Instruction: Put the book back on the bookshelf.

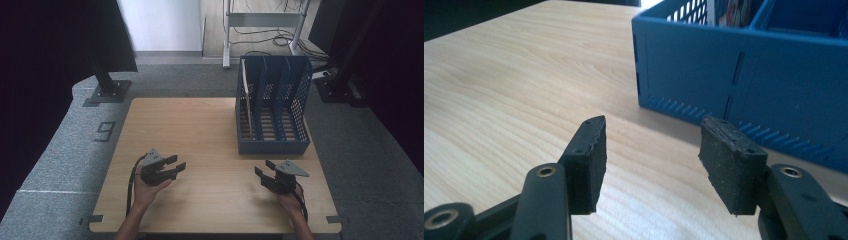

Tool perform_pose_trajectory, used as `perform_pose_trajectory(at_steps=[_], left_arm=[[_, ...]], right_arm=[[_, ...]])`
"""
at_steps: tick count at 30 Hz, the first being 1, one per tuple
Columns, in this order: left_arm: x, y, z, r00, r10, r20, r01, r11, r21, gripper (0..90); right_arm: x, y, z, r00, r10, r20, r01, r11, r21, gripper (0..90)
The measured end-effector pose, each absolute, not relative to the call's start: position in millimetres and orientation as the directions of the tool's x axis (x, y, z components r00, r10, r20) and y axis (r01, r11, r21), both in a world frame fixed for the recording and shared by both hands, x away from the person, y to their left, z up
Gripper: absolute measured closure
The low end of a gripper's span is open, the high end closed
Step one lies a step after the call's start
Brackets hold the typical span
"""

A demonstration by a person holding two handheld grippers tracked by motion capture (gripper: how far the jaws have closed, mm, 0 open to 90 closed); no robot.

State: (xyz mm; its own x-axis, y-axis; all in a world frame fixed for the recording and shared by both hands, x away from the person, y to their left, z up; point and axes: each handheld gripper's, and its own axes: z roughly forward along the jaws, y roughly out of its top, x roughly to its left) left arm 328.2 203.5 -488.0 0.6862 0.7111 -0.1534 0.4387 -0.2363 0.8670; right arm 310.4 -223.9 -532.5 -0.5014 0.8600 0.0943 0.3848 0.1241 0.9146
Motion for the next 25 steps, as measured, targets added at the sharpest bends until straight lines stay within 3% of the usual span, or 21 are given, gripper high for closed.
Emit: perform_pose_trajectory(at_steps=[25], left_arm=[[329.2,202.6,-490.2,0.688,0.710,-0.152,0.446,-0.249,0.860,48.3]], right_arm=[[310.2,-223.8,-540.3,-0.503,0.861,0.081,0.407,0.153,0.901,43.1]])
